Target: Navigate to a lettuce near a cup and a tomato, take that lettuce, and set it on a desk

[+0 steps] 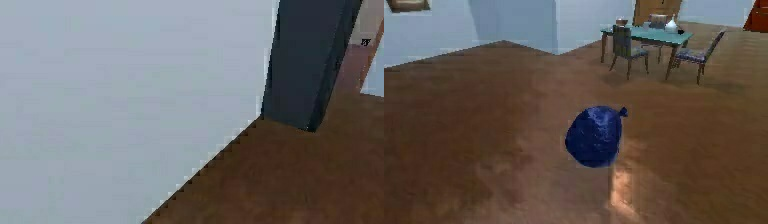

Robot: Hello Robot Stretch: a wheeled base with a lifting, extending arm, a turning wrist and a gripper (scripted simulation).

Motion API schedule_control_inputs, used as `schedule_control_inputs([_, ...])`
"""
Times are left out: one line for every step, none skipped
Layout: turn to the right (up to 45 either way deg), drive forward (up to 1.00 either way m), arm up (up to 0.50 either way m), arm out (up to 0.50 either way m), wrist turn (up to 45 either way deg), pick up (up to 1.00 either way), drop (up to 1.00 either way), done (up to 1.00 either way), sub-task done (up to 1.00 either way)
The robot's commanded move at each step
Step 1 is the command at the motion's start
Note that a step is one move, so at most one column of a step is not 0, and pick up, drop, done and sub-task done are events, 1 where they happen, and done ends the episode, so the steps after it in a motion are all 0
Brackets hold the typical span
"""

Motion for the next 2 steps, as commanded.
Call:
schedule_control_inputs([36.0,0.00,0.00,0.00,0.0,0.00,0.00,0.00,0.00])
schedule_control_inputs([3.0,0.00,0.00,0.00,0.0,0.00,0.00,0.00,0.00])
